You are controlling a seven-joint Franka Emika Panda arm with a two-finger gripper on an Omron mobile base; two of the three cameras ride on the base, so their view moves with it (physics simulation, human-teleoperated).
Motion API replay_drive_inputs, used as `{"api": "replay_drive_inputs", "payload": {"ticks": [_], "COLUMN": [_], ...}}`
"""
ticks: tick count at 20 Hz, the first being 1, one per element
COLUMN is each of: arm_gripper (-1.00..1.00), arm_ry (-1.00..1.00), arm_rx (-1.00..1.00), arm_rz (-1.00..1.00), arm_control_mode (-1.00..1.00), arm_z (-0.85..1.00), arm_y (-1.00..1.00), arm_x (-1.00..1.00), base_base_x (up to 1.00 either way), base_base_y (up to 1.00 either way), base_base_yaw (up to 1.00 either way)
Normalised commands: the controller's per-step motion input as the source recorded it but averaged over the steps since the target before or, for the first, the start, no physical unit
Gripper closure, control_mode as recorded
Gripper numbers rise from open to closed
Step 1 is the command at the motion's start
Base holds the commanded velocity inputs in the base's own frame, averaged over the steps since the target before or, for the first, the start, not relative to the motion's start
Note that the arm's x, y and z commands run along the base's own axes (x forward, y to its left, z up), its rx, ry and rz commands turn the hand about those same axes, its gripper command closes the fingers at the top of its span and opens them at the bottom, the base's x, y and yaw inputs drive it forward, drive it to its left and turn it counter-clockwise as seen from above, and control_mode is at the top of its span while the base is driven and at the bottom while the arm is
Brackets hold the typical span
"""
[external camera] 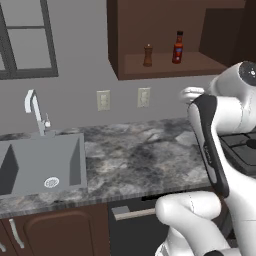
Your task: Take 2 condiments from the cabinet and move them on the counter near the stove.Make sure the condiments are lined up with each other, next to each other.
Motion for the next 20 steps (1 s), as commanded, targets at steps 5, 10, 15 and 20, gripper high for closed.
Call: {"api": "replay_drive_inputs", "payload": {"ticks": [5,10,15,20], "arm_gripper": [-1.00,-1.00,-1.00,-1.00], "arm_ry": [-0.01,0.00,-0.02,-0.17], "arm_rx": [0.00,0.00,0.00,-0.05], "arm_rz": [0.00,0.00,0.01,0.00], "arm_control_mode": [-1.00,-1.00,-1.00,-1.00], "arm_z": [0.72,0.58,0.25,-0.06], "arm_y": [0.00,-0.08,-0.19,-0.17], "arm_x": [0.29,0.25,0.27,0.42], "base_base_x": [0.00,0.00,0.00,0.00], "base_base_y": [0.00,0.00,0.00,0.00], "base_base_yaw": [0.00,0.00,0.00,0.00]}}
